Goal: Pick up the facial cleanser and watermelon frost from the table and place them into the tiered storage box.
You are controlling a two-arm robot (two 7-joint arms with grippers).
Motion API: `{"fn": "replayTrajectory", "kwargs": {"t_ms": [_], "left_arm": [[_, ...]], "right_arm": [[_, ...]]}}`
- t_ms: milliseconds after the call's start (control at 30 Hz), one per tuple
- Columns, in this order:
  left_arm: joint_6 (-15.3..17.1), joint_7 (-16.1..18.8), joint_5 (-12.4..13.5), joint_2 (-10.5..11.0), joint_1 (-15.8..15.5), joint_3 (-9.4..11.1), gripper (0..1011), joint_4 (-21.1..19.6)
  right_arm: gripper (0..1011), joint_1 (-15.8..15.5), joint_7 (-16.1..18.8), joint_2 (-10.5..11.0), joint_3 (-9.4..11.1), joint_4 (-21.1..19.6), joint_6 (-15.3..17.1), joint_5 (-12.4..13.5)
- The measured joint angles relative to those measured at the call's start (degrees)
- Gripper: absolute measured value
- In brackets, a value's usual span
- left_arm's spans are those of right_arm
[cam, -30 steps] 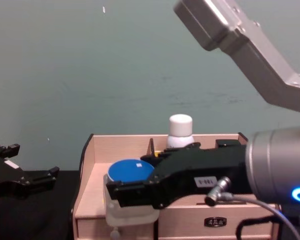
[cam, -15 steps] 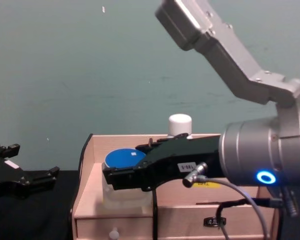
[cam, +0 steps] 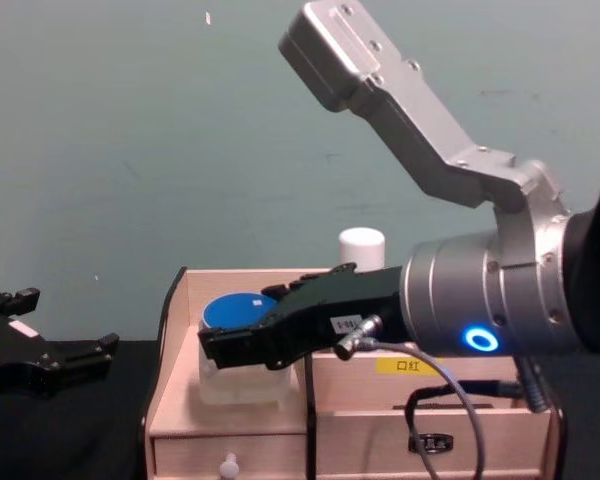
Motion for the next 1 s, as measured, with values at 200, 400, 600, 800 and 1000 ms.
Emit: {"fn": "replayTrajectory", "kwargs": {"t_ms": [200, 400, 600, 800, 1000], "left_arm": [[0.0, 0.0, 0.0, 0.0, 0.0, 0.0, 1001, 0.0], [0.0, 0.0, 0.0, 0.0, 0.0, 0.0, 1001, 0.0], [0.0, 0.0, 0.0, 0.0, 0.0, 0.0, 1001, 0.0], [0.0, 0.0, 0.0, 0.0, 0.0, 0.0, 1001, 0.0], [0.0, 0.0, 0.0, 0.0, 0.0, 0.0, 1001, 0.0]], "right_arm": [[729, 0.98, -0.29, -1.22, 0.3, 2.08, -0.36, -0.57], [728, 2.05, -0.19, -2.13, 0.5, 3.94, -0.63, -0.94], [729, 2.75, 0.08, -2.97, 0.69, 5.5, -0.65, -0.93], [729, 3.05, 0.36, -3.28, 0.7, 6.21, -0.42, -0.86], [728, 3.23, 0.35, -3.5, 0.71, 6.86, -0.04, -0.9]]}}
